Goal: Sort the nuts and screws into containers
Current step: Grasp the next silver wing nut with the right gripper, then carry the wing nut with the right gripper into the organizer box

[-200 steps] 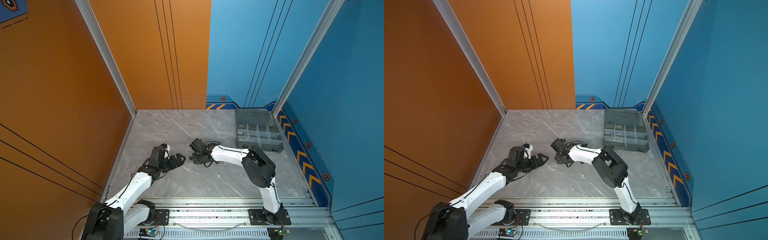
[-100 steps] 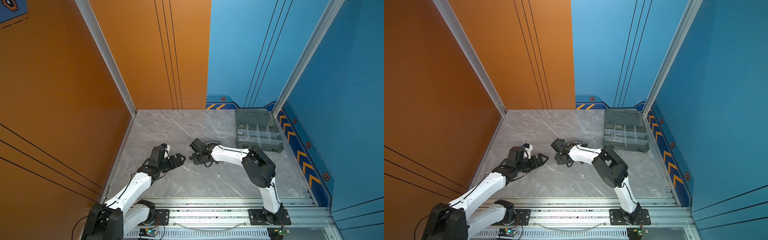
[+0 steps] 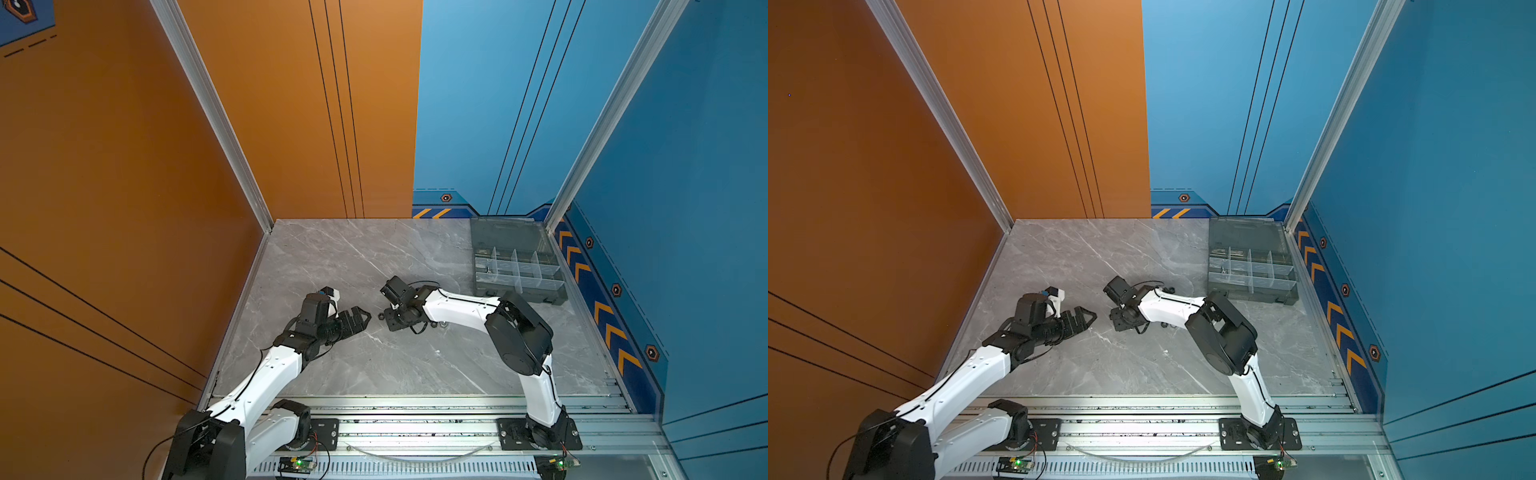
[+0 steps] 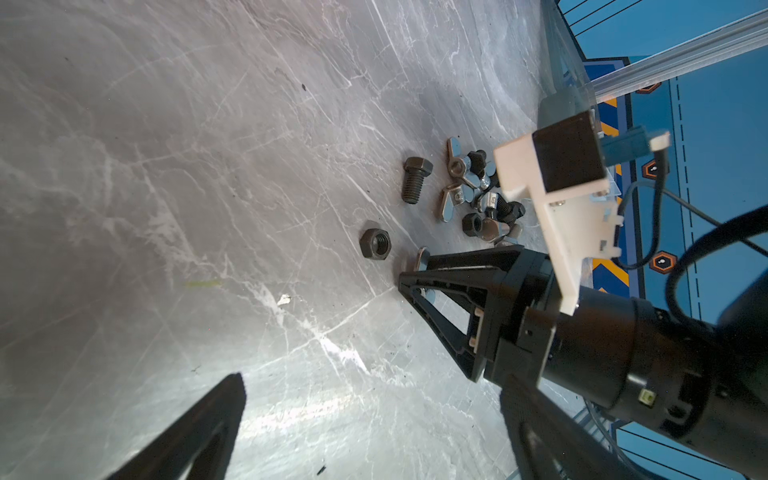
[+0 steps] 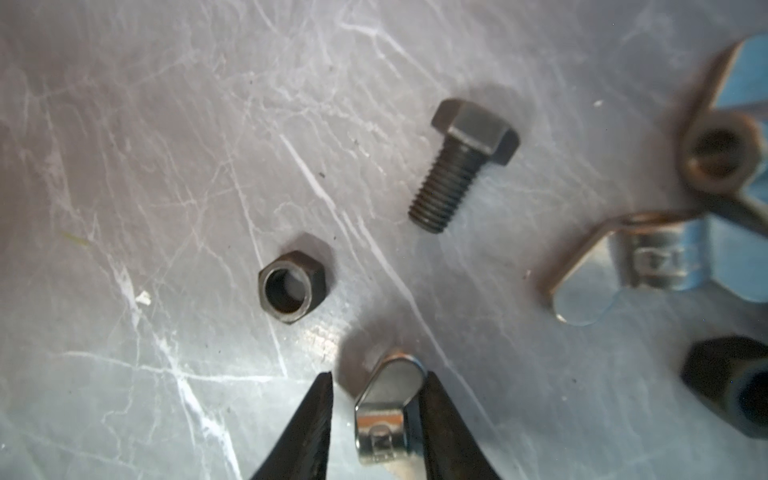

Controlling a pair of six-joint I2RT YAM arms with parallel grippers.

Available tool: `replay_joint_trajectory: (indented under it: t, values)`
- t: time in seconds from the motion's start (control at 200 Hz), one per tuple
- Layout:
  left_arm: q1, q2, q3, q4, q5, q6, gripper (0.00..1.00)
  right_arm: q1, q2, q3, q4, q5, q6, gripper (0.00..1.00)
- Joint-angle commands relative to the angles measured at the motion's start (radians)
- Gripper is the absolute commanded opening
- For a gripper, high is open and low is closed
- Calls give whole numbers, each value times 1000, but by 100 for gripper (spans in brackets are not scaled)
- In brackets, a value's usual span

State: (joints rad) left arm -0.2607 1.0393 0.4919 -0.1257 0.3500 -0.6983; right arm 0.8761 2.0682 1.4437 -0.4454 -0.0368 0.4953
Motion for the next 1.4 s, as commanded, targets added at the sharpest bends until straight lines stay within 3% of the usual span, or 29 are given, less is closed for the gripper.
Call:
replay_joint_trajectory:
  t: [0.0,0.38,0.616,0.731,0.946,1.197,1.392]
  values:
    - [5,-13,0,-20,10,0,98,3,-19,-31,-81,-48,-52,37]
    - [0,-21,-1,-25,2,-7,98,1,-16,-42,-87,-37,-72,28]
    - [-5,-24,0,-28,-2,-9,98,-4,-15,-51,-71,-28,-51,14]
    - [-6,-24,1,-28,-3,-9,98,-11,-27,-65,-52,-45,-47,0]
    - [-7,-25,2,-28,-3,-9,98,-42,-146,-164,86,-134,-47,0]
    - [-11,-26,2,-28,-4,-9,98,-168,-318,-205,78,-188,-50,0]
    - [-15,-31,5,-34,-3,-11,98,-411,-391,-186,38,-186,-53,0]
